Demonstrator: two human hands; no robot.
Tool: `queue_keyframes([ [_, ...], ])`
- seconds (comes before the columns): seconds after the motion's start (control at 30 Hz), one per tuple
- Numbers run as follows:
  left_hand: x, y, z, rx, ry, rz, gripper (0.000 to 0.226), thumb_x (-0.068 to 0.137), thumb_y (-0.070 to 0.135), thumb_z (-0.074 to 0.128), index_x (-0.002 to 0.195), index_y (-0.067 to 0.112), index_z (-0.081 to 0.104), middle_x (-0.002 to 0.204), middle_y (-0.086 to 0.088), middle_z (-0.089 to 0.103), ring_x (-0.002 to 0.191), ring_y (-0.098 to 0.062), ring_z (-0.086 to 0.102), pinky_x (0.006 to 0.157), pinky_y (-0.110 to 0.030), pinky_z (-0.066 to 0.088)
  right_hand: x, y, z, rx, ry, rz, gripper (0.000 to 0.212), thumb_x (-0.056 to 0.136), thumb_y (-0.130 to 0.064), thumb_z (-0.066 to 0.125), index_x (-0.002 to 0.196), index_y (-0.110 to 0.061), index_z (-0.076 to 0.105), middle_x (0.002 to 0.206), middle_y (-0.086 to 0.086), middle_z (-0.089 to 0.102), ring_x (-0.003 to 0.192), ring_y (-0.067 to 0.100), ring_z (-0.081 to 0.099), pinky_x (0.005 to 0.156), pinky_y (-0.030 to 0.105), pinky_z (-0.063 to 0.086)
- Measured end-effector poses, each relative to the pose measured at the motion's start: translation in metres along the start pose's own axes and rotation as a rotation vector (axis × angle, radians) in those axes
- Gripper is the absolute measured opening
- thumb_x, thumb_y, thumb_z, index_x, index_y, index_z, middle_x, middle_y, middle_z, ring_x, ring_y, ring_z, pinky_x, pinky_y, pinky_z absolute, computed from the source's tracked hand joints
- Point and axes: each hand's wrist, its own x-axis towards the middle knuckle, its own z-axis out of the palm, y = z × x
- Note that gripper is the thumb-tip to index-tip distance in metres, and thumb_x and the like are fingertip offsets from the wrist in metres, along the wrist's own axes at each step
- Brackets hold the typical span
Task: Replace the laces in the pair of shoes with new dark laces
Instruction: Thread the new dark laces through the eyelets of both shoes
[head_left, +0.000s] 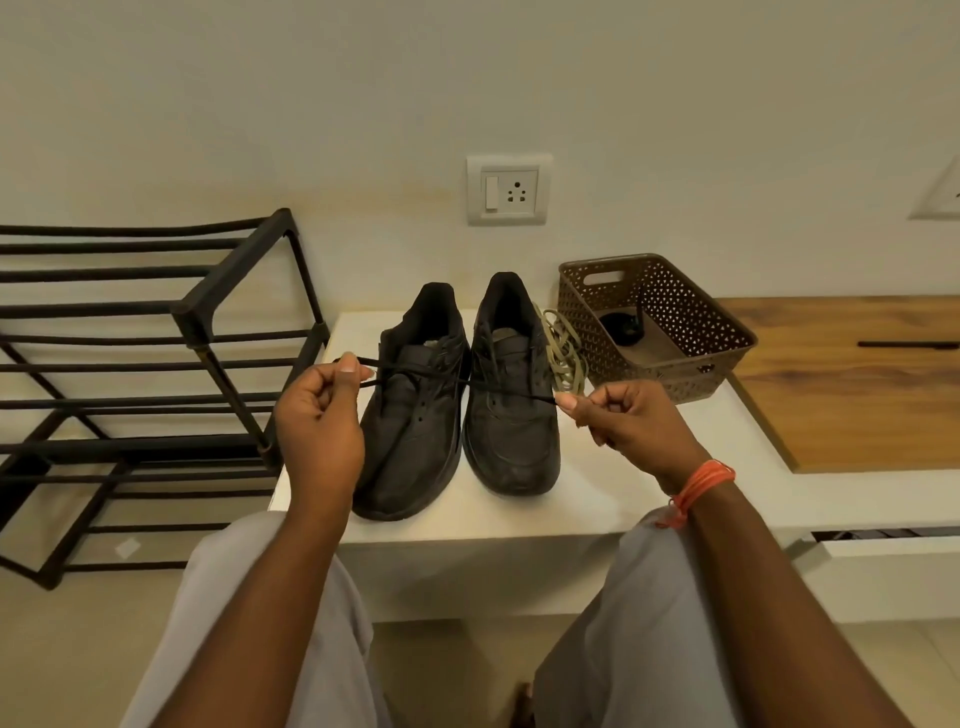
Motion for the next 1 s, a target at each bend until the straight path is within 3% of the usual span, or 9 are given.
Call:
queue_keyframes([
  [0.1, -0.003, -0.003, 0.001, 0.108, -0.182, -0.072, 0.026, 0.097, 0.033, 0.052, 0.086, 0.018, 0.071, 0.060, 0.013, 0.053, 0.059, -0.009, 0.048, 0.068, -0.035, 0.048, 0.000, 0.001, -0.009, 0.296, 0.019, 0.130, 0.037, 0.081, -0.043, 0.067, 0.072, -0.007, 0.063, 0.067, 0.008, 0.060, 0.055, 0.012, 0.047, 0.049, 0.019, 0.038],
  [0.2, -0.025, -0.008, 0.010, 0.182, -0.773, -0.292, 0.029, 0.100, 0.029, 0.046, 0.091, 0.016, 0.070, 0.055, 0.006, 0.048, 0.048, -0.006, 0.041, 0.045, -0.019, 0.035, 0.004, -0.002, -0.018, 0.995, 0.074, 0.120, 0.026, 0.088, -0.031, 0.060, 0.093, -0.008, 0.072, 0.097, 0.011, 0.070, 0.082, 0.017, 0.065, 0.075, 0.027, 0.055],
  [0.27, -0.047, -0.016, 0.020, 0.296, -1.226, -0.332, 0.026, 0.101, 0.029, 0.046, 0.104, 0.015, 0.068, 0.062, 0.002, 0.051, 0.048, -0.008, 0.040, 0.044, -0.019, 0.036, 0.004, -0.003, -0.022, 1.286, 0.124, 0.089, 0.020, 0.091, -0.025, 0.057, 0.087, -0.010, 0.068, 0.085, 0.004, 0.071, 0.081, 0.015, 0.068, 0.083, 0.030, 0.057],
  [0.33, -0.067, -0.021, 0.032, 0.439, -1.557, -0.357, 0.029, 0.099, 0.035, 0.050, 0.117, 0.014, 0.061, 0.073, 0.002, 0.058, 0.052, -0.008, 0.047, 0.050, -0.022, 0.045, 0.005, -0.001, -0.025, 1.423, 0.208, 0.081, 0.026, 0.093, -0.027, 0.057, 0.070, -0.015, 0.058, 0.059, -0.004, 0.059, 0.056, 0.007, 0.059, 0.067, 0.024, 0.057],
  [0.4, -0.077, -0.024, 0.041, 0.589, -1.718, -0.356, 0.039, 0.097, 0.041, 0.052, 0.124, 0.013, 0.055, 0.082, 0.000, 0.062, 0.060, -0.011, 0.054, 0.060, -0.025, 0.050, 0.005, 0.003, -0.031, 1.456, 0.284, 0.070, 0.029, 0.085, -0.031, 0.068, 0.065, -0.017, 0.052, 0.053, -0.006, 0.050, 0.045, 0.004, 0.047, 0.048, 0.016, 0.045],
  [0.5, -0.075, -0.032, 0.043, 0.674, -1.675, -0.161, 0.041, 0.094, 0.045, 0.055, 0.121, 0.014, 0.057, 0.100, -0.008, 0.068, 0.082, -0.021, 0.066, 0.075, -0.032, 0.055, 0.004, 0.006, -0.035, 1.249, 0.294, 0.031, 0.028, 0.087, -0.039, 0.064, 0.075, -0.014, 0.060, 0.069, 0.000, 0.057, 0.049, 0.005, 0.041, 0.043, 0.014, 0.034],
  [0.7, -0.049, -0.026, 0.041, 0.586, -1.183, 0.090, 0.032, 0.090, 0.048, 0.059, 0.114, 0.028, 0.065, 0.101, 0.010, 0.065, 0.088, -0.004, 0.061, 0.086, -0.034, 0.054, 0.005, 0.001, -0.001, 0.390, 0.183, -0.089, 0.013, 0.091, -0.004, 0.061, 0.103, -0.001, 0.065, 0.081, 0.010, 0.071, 0.043, 0.001, 0.041, 0.039, 0.012, 0.032],
  [0.83, -0.017, -0.016, 0.052, 0.447, -0.837, 0.088, 0.010, 0.089, 0.032, 0.065, 0.094, 0.023, 0.068, 0.083, 0.003, 0.068, 0.078, -0.012, 0.065, 0.079, -0.037, 0.057, 0.015, 0.003, 0.019, 0.157, 0.057, -0.145, 0.027, 0.089, -0.002, 0.064, 0.116, -0.005, 0.062, 0.082, 0.011, 0.074, 0.077, 0.006, 0.072, 0.075, 0.011, 0.050],
  [1.0, 0.011, -0.020, 0.076, 0.396, -0.698, -0.068, 0.019, 0.090, 0.022, 0.066, 0.105, 0.013, 0.059, 0.088, -0.008, 0.064, 0.069, -0.022, 0.067, 0.064, -0.033, 0.059, 0.031, 0.009, 0.030, 0.033, 0.020, -0.129, 0.015, 0.087, -0.003, 0.067, 0.099, -0.010, 0.073, 0.080, 0.004, 0.075, 0.081, 0.012, 0.072, 0.078, 0.017, 0.053],
])
